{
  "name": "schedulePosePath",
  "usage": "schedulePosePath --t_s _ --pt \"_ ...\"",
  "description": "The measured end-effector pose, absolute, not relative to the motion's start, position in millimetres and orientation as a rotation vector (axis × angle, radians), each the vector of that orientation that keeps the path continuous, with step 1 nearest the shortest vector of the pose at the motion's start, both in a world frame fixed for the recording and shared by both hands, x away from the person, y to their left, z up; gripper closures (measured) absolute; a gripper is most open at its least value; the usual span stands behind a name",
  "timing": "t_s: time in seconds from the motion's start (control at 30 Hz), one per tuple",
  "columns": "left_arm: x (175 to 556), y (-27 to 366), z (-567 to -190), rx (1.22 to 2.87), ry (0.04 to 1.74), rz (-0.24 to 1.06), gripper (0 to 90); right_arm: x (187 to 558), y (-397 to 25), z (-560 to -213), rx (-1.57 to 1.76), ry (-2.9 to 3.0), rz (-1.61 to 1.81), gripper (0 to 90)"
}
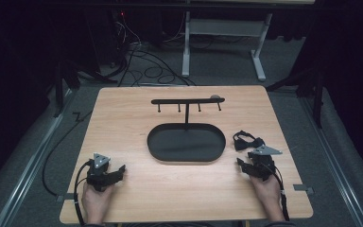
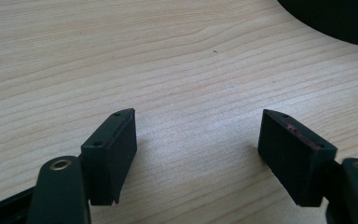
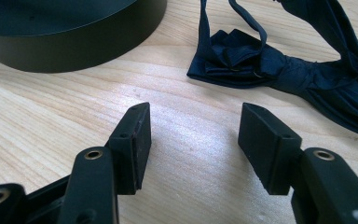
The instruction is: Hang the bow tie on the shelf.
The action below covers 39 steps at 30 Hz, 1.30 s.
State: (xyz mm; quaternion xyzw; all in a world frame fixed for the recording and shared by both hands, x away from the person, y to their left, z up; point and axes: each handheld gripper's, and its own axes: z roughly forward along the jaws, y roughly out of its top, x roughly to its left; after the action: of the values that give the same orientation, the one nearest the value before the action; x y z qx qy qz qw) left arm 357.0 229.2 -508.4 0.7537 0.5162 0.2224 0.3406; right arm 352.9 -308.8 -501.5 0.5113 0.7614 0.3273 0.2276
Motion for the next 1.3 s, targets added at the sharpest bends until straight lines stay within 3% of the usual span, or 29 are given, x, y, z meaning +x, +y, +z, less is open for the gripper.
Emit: schedulePosePath --t_s 1.3 --pt "357.0 229.3 -508.4 1.961 1.343 0.577 28.5 352.2 -307.7 -501.5 1.423 2.088 0.895 42.3"
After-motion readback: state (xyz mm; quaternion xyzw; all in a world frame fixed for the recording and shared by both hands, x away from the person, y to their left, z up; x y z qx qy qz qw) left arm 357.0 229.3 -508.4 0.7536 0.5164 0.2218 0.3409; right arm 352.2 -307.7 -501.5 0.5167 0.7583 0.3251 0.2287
